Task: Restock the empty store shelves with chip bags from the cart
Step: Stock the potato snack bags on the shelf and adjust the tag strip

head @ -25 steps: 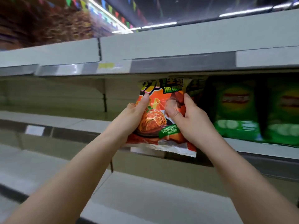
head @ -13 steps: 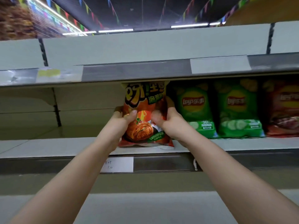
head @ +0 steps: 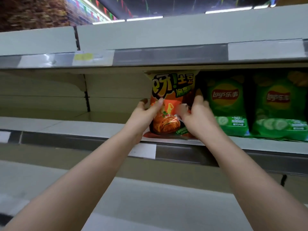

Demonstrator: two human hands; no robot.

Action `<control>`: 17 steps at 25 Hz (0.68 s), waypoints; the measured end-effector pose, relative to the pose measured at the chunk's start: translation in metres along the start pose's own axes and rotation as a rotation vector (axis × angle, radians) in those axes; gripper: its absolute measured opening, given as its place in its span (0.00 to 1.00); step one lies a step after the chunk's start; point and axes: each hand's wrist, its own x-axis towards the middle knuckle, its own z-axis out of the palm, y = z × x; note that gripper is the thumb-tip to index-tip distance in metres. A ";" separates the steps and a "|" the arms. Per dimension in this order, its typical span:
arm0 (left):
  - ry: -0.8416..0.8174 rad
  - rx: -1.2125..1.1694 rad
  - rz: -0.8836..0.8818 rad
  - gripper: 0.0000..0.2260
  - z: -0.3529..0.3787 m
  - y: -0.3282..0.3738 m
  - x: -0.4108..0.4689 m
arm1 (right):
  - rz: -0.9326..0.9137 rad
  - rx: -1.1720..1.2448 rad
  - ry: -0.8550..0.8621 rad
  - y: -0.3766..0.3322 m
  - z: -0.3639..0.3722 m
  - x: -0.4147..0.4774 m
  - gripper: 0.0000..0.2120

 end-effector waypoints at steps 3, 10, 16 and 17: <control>0.184 0.033 0.135 0.31 -0.006 -0.002 -0.027 | -0.266 0.130 0.204 -0.016 0.002 -0.027 0.24; 0.547 0.099 0.162 0.17 -0.054 -0.046 -0.124 | -0.691 0.548 -0.043 -0.046 0.087 -0.101 0.14; 0.942 0.243 -0.040 0.16 -0.118 -0.082 -0.222 | -0.719 0.805 -0.382 -0.090 0.147 -0.174 0.13; 0.996 0.255 -0.075 0.17 -0.127 -0.085 -0.238 | -0.729 0.835 -0.431 -0.097 0.153 -0.187 0.13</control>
